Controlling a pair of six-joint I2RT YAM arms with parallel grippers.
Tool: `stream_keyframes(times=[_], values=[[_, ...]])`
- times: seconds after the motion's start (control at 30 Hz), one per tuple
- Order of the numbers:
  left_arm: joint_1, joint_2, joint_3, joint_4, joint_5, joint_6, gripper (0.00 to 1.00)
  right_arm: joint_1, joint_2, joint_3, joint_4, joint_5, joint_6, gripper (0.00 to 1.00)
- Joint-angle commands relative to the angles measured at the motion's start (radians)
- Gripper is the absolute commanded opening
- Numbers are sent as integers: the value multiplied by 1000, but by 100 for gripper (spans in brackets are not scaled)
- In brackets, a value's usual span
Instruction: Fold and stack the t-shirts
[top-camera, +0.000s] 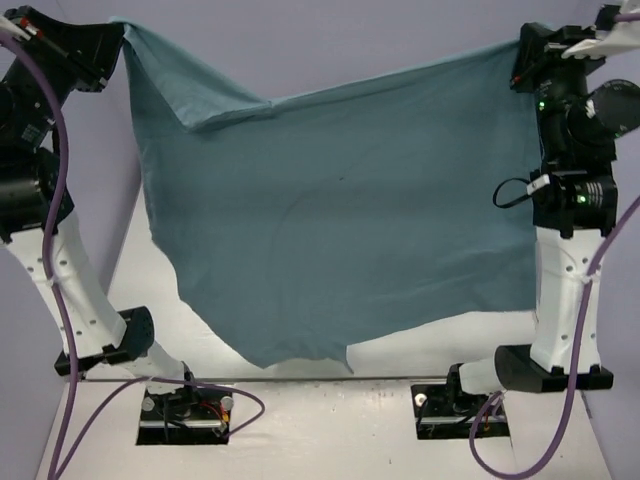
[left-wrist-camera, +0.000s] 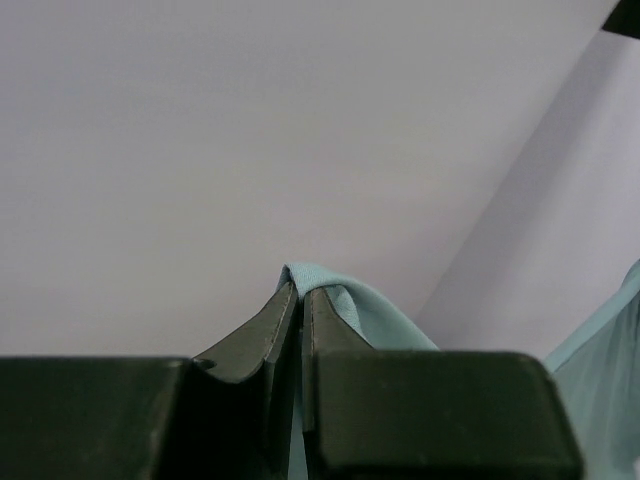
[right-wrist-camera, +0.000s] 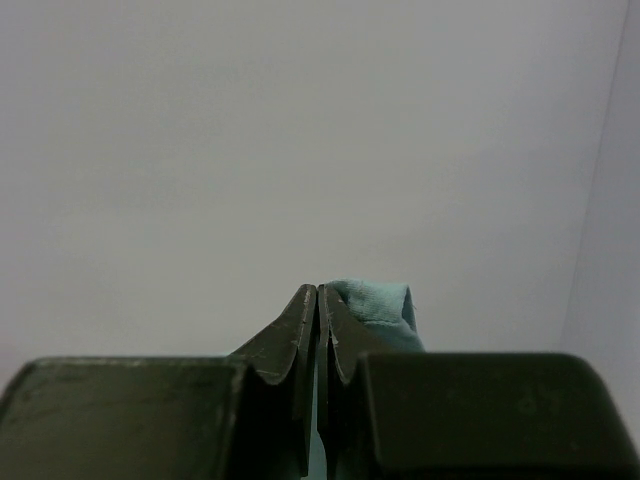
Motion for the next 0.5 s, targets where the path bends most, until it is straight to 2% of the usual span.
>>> stream_keyframes(times=[0.0,0.2,0.47], values=[[11,-10,54,141,-10,-1,0,-9,53,94,83,-20,7,0],[13,-36,90,182,18,-19,0,-9,54,156,83,-34,2,0],[13,-104,121,152,38,-1,0,-9,-101,96,83,-36,-24,0]])
